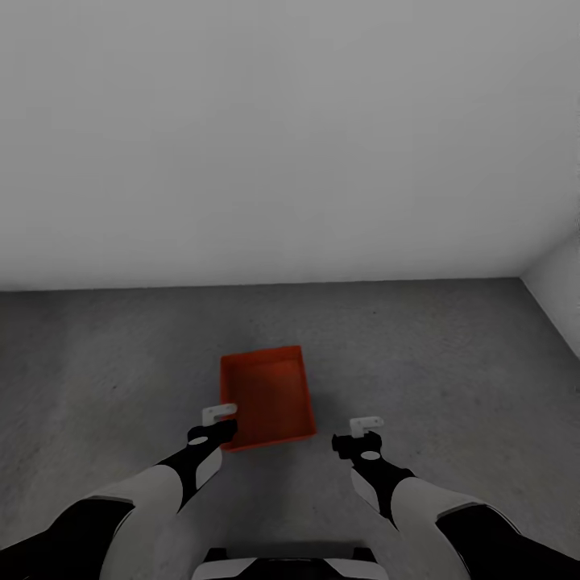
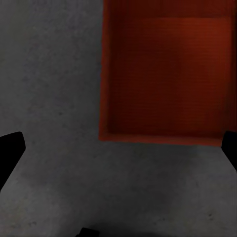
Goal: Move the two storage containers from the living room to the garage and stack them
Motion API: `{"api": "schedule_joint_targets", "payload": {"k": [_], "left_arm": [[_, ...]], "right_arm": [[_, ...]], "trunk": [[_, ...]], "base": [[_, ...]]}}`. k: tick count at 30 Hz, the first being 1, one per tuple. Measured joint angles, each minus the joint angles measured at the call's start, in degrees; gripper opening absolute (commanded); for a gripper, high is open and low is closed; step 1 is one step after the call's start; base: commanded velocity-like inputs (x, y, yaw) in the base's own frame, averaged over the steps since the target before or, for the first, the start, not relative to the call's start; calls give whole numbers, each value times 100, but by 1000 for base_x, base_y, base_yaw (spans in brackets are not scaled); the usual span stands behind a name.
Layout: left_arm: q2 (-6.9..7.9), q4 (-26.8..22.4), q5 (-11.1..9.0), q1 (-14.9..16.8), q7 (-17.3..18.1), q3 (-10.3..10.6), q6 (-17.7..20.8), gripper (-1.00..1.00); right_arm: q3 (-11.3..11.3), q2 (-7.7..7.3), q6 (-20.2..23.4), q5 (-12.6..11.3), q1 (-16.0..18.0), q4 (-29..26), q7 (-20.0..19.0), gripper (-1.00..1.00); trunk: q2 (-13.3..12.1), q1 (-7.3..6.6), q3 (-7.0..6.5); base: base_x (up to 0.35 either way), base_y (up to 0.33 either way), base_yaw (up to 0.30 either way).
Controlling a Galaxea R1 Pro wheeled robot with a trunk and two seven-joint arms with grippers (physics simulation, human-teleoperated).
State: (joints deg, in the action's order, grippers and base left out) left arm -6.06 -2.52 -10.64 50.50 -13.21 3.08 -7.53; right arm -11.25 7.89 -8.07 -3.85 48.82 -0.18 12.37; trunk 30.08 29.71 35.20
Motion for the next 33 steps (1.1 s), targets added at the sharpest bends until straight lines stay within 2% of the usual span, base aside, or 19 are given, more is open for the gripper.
{"api": "schedule_joint_targets", "payload": {"k": [18,33], "left_arm": [[0,-1,-10,0,0,-6,-7,100],[0,-1,-11,0,-8,-8,-7,100]], "right_arm": [[1,-16,14,18,1,0,-15,100],[0,-32,25,26,1,1,-16,100]], "trunk": [[-2,1,-15],[-3,3,-15]], "base": [[-16,0,-9],[-323,0,0]]}}
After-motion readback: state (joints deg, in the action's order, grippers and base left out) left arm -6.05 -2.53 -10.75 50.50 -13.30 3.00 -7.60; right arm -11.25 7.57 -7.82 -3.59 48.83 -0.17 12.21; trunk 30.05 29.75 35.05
